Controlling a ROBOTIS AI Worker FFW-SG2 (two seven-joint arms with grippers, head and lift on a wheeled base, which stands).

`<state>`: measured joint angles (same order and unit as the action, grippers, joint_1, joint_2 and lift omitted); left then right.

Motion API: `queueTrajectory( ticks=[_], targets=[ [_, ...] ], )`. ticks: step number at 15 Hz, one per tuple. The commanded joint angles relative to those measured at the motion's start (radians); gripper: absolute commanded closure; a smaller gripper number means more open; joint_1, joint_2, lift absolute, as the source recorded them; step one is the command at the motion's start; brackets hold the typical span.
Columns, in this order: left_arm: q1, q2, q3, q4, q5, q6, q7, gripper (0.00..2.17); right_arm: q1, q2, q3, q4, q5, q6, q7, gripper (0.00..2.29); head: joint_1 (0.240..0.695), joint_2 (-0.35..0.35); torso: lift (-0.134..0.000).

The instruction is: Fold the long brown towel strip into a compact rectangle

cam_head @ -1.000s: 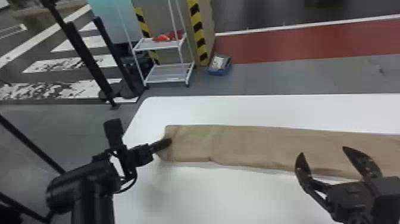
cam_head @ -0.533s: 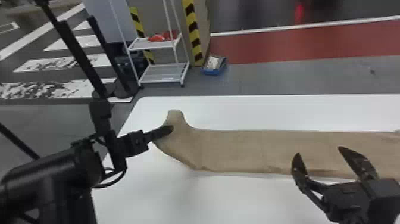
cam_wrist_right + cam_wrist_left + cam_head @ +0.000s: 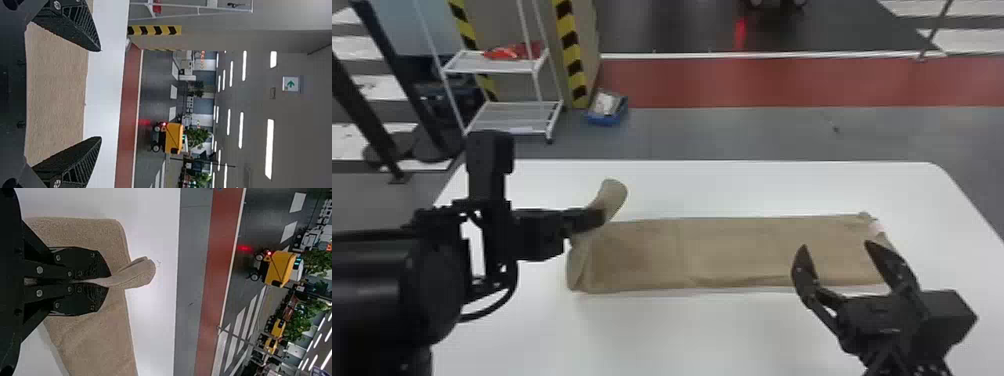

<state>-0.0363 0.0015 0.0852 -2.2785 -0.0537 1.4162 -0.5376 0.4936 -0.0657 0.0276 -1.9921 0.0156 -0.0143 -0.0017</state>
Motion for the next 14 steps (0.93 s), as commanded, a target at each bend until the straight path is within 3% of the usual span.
queueTrajectory(
  ticks=[1, 5, 9, 12, 14],
  targets=[
    [-0.014, -0.004, -0.079, 0.025, -0.006, -0.006, 0.054, 2.15, 0.016, -0.016, -0.086, -0.002, -0.048, -0.005, -0.006, 0.08, 0.695, -0.045, -0.116],
    [-0.102, -0.004, -0.176, 0.094, 0.012, -0.009, 0.156, 2.15, 0.037, -0.033, -0.161, 0.001, -0.092, -0.017, -0.014, 0.08, 0.695, -0.177, -0.116],
    [-0.16, -0.004, -0.298, 0.128, 0.038, -0.015, 0.286, 2.15, 0.04, -0.037, -0.173, 0.007, -0.095, -0.02, -0.018, 0.08, 0.695, -0.241, -0.116],
    [-0.209, -0.004, -0.438, 0.244, 0.021, -0.153, 0.424, 2.15, 0.042, -0.04, -0.175, 0.007, -0.1, -0.023, -0.018, 0.08, 0.695, -0.271, -0.116],
    [-0.224, -0.004, -0.496, 0.324, 0.018, -0.227, 0.473, 2.15, 0.042, -0.04, -0.175, 0.012, -0.1, -0.023, -0.018, 0.08, 0.695, -0.291, -0.116]
  ],
)
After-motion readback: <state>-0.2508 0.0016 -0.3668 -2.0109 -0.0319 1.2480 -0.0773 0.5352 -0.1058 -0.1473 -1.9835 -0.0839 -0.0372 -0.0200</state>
